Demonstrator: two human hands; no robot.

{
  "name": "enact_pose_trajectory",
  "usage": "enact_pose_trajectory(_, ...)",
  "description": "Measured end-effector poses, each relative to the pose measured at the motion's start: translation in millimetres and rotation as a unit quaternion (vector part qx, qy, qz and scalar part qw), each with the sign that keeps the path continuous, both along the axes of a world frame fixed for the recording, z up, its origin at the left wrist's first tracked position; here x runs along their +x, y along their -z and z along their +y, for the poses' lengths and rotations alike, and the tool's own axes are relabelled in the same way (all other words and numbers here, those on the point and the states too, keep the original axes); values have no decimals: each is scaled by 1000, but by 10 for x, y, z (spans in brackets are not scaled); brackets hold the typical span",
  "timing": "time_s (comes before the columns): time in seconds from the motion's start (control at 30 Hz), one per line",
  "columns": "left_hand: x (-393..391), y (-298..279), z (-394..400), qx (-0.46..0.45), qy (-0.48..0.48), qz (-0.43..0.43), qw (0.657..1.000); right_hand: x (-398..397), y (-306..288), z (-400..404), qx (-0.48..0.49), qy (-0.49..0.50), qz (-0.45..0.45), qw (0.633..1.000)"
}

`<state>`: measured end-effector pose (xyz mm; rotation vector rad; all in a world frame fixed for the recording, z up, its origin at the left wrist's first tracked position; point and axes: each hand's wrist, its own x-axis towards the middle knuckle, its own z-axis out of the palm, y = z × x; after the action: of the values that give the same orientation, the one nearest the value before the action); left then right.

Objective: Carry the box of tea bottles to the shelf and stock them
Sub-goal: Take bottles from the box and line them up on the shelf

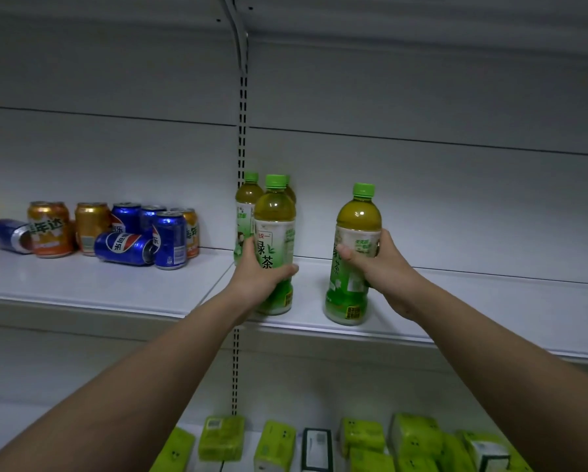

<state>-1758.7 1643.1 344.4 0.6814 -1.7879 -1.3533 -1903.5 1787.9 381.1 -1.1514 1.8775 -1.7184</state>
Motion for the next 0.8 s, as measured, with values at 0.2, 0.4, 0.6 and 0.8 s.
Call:
enact_pose_trajectory(0.2,56,117,94,-47,-54,-118,990,34,209,98,100,10,67,993)
enact_pose_trajectory(0.4,-68,45,138,-87,-98,-129,983,-25,243,-52,112,31,86,990)
enact_pose_trajectory(0.6,-391,191,-8,-81,-140,-101,982,-233,287,-463,98,48,106,988)
enact_pose_trajectory(0.8,-757,219,-229,-90,-152,-88,980,-461,334,-884,74,67,112,989)
